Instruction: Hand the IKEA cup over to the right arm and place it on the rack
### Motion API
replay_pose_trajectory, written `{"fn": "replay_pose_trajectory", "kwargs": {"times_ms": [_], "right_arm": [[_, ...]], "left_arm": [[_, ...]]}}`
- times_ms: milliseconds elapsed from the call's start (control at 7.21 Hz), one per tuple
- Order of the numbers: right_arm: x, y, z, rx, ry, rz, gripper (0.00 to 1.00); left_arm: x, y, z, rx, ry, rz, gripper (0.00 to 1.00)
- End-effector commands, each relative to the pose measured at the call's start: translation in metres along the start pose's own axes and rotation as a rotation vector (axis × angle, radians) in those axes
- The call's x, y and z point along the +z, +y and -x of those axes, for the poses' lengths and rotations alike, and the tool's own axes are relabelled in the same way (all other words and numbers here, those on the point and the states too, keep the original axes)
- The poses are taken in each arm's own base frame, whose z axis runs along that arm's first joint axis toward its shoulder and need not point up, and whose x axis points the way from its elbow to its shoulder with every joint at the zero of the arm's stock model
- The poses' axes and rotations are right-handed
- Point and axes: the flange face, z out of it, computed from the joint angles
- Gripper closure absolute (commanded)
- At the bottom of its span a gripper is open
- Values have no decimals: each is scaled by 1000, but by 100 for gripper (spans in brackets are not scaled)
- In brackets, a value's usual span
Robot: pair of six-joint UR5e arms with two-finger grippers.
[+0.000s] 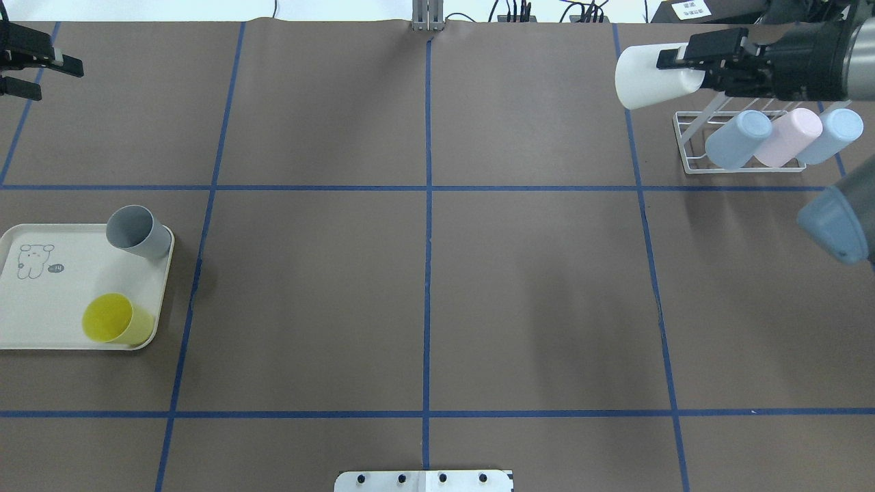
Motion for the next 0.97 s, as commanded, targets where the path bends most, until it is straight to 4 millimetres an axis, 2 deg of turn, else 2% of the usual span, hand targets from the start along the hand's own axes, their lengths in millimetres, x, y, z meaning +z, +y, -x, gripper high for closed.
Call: {"fn": "replay_pose_trajectory", "kwargs": {"times_ms": [0,139,277,416,555,693,832], "right_arm": [[3,-68,1,-149,248,24,74],[18,-104,-3,-189,348,93,74],[24,-156,-29,-199,385,168,74],[27,-198,-71,-154,371,251,74],[34,-216,-107,-185,381,307,74],[43,-216,-134,-220,395,350,74],[45,-215,-150,-227,398,374,74]], "left_arm": [[6,-10,17,44,-119,7,0],[9,-12,22,-1,-155,31,0],[12,-11,24,-19,-170,45,0],[10,-11,22,-17,-168,43,0],[10,-11,21,-21,-170,46,0],[7,-9,15,-22,-171,48,0],[4,-7,9,-23,-171,50,0]]}}
